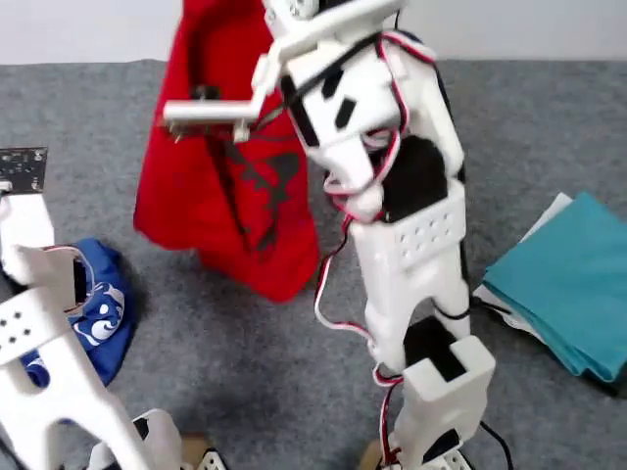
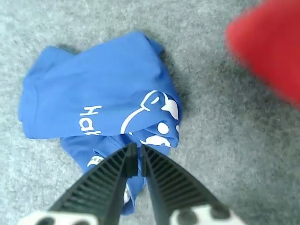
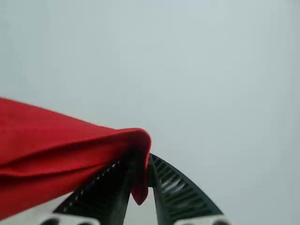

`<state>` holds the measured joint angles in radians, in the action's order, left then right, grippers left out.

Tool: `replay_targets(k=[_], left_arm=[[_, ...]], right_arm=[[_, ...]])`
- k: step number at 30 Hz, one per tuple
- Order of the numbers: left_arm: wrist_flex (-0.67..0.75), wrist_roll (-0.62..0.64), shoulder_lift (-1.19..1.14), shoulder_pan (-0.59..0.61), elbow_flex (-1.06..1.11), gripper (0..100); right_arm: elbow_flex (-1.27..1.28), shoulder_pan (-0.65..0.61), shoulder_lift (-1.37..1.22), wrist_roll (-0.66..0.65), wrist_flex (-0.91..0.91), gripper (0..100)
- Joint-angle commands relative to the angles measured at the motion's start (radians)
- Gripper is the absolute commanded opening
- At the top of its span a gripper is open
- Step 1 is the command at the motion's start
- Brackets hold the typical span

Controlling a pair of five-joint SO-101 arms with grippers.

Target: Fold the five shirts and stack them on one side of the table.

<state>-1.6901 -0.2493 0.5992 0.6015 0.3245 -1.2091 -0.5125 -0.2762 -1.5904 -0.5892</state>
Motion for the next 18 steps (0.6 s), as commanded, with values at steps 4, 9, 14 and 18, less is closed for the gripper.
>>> replay_targets(k=[4, 9, 14, 18], left_arm=[[-0.006, -0.009, 0.132, -0.078, -0.012, 3], [0.014, 0.006, 0.14, -0.247, 0.041, 3], [0.226, 0.091, 0.137, -0.434, 0.165, 3], [0.382, 0.094, 0.04, -0.606, 0.249, 3]], right_arm=[[0.233, 0.176, 0.033, -0.028, -0.392, 1.0], [0.451, 0.246, 0.03, -0.026, -0.576, 1.0], [0.684, 0.331, 0.031, -0.026, -0.516, 1.0], [0.795, 0.38, 0.039, -0.017, -0.46, 1.0]])
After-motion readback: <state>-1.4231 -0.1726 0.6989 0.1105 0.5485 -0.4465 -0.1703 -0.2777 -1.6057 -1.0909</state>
